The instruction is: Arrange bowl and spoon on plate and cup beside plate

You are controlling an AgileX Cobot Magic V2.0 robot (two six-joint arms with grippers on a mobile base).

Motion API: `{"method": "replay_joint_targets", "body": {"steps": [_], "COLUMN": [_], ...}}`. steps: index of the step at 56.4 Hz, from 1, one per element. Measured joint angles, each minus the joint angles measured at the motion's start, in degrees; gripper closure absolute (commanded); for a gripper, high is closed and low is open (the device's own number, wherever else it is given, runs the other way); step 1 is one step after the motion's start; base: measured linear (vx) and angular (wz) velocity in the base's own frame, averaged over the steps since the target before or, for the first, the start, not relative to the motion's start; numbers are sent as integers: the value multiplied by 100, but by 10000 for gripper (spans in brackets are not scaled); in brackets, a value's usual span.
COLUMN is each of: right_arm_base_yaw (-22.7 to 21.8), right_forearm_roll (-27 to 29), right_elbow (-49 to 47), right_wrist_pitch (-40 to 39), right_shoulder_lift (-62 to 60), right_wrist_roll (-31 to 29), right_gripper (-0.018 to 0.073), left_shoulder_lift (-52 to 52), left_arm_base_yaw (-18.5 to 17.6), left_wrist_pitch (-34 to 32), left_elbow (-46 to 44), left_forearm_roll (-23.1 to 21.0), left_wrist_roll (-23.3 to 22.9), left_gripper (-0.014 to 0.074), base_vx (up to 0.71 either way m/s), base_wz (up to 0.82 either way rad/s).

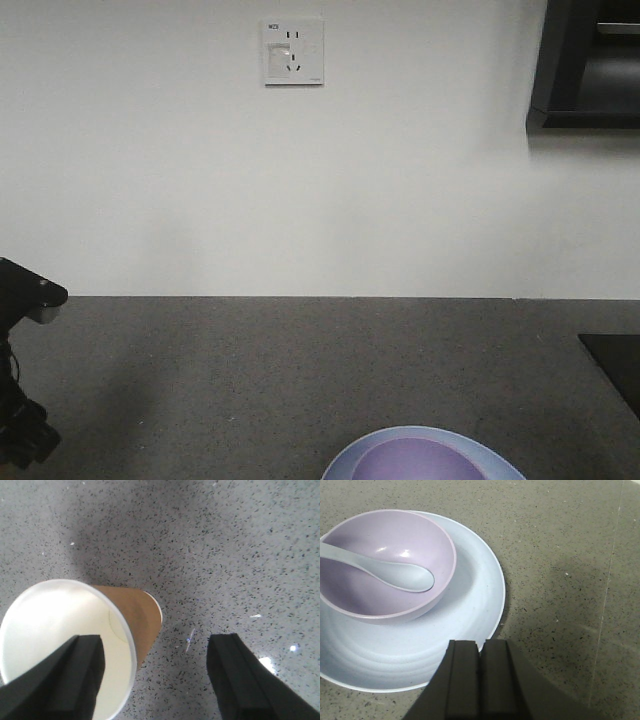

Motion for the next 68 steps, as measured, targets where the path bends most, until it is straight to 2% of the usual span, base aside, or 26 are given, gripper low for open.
{"method": "replay_joint_targets", "body": {"steps": [13,22,27,36,57,68], "right_arm_base_yaw": [0,0,0,0,0,0], "right_forearm_roll": [0,0,0,0,0,0], "right_elbow": [0,0,0,0,0,0], "right_wrist_pitch": [0,0,0,0,0,-3], "right_shoulder_lift": [0,0,0,0,0,0], "right_wrist_roll": [0,0,0,0,0,0], "right_gripper": [568,568,568,568,568,568], "left_shoulder_lift": [348,560,633,665,526,163], "left_arm_base_yaw": [0,0,0,0,-84,-676], "left_wrist_pitch": [-11,-11,-15,-18,-33,7], "left_elbow": [0,0,0,0,-21,-552], "left_forearm_roll": [77,156,171,242,421,105], "left_wrist_roll": [-194,-291,-302,-313,-240,246], "left_gripper": [48,137,258,606,601,599], "base_vx": [0,0,0,0,0,0], "base_wz": [0,0,0,0,0,0]}}
